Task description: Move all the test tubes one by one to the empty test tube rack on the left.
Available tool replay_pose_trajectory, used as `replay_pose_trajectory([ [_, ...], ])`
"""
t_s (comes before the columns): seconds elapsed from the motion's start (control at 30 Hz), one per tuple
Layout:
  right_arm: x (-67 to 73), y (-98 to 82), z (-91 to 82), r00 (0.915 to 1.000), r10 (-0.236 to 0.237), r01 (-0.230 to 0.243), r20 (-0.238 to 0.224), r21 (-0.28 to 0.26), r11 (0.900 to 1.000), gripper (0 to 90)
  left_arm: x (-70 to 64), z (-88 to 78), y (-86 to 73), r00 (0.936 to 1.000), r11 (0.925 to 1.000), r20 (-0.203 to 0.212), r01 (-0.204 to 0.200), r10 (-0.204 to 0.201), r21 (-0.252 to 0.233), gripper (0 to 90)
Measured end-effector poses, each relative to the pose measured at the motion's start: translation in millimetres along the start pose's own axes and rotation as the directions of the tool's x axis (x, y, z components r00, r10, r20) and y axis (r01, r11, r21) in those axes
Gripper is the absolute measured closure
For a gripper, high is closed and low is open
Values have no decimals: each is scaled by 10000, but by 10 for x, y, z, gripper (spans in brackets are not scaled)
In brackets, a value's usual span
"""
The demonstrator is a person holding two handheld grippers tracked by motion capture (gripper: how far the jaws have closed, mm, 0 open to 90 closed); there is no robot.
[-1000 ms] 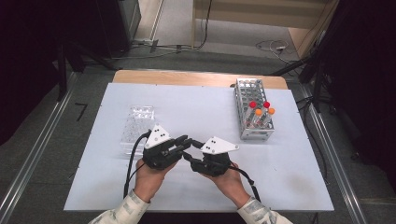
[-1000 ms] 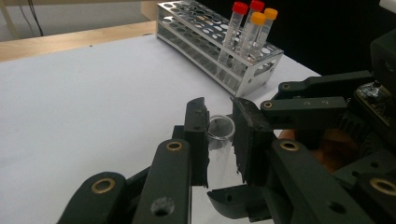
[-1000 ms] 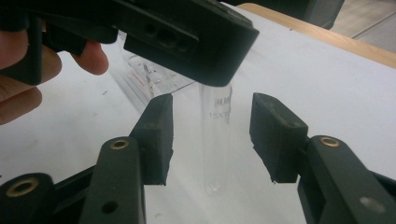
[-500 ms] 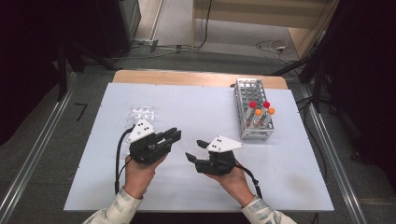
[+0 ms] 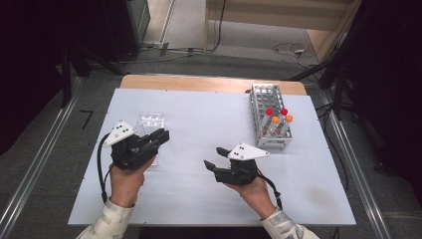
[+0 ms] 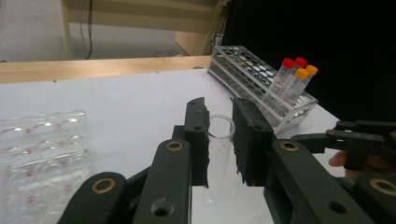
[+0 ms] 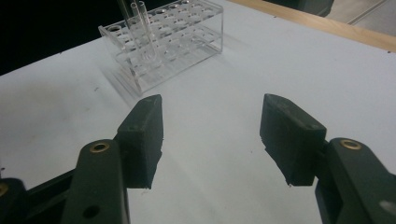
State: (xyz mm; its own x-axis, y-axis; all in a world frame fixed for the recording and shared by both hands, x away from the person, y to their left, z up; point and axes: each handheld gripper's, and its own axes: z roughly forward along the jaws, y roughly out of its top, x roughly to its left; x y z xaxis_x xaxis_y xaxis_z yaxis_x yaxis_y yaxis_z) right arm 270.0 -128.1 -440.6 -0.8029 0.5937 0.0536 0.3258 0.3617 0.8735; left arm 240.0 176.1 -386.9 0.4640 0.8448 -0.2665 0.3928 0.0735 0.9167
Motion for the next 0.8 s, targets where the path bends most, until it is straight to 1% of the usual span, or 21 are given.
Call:
replay_pose_trajectory([
  [0.07,2,0,-11,10000,18,-18,0,-36,10000,378,41,-49,19,10000,10000,-92,35,-36,-93,769],
  [0.17,0,-8,-8,10000,10,-10,37,67,10000,378,102,-127,37,9995,9998,-309,78,-84,-205,769],
  [0.27,-1,-7,-18,10000,-14,14,37,60,10000,377,172,-217,33,9975,9997,-710,8,-26,-260,768],
  [0.37,-8,-4,-32,10000,3,-3,32,-5,10000,378,242,-286,21,9948,9996,-1014,14,-41,-269,769],
  [0.4,-13,-5,-32,10000,-4,4,11,-1,10000,378,258,-297,16,9936,9996,-1126,13,-43,-267,768],
  [0.5,-13,-8,-28,10000,-22,22,77,-5,10000,380,292,-307,-2,9916,9999,-1292,-6,-16,-170,768],
  [0.57,-19,-10,-30,10000,12,-11,91,-39,10000,382,302,-312,-11,9912,9999,-1325,-38,20,-129,768],
  [0.63,-19,-9,-31,9999,30,-29,107,-43,10000,381,302,-320,-14,9886,9998,-1501,-161,144,-104,768],
  [0.73,-20,-13,-29,9999,26,-26,122,-19,10000,381,308,-329,-16,9861,9996,-1640,-270,255,-71,768],
  [0.8,-22,-14,-29,9999,8,-8,137,-8,10000,381,301,-318,-24,9832,9993,-1788,-374,364,-19,768],
])
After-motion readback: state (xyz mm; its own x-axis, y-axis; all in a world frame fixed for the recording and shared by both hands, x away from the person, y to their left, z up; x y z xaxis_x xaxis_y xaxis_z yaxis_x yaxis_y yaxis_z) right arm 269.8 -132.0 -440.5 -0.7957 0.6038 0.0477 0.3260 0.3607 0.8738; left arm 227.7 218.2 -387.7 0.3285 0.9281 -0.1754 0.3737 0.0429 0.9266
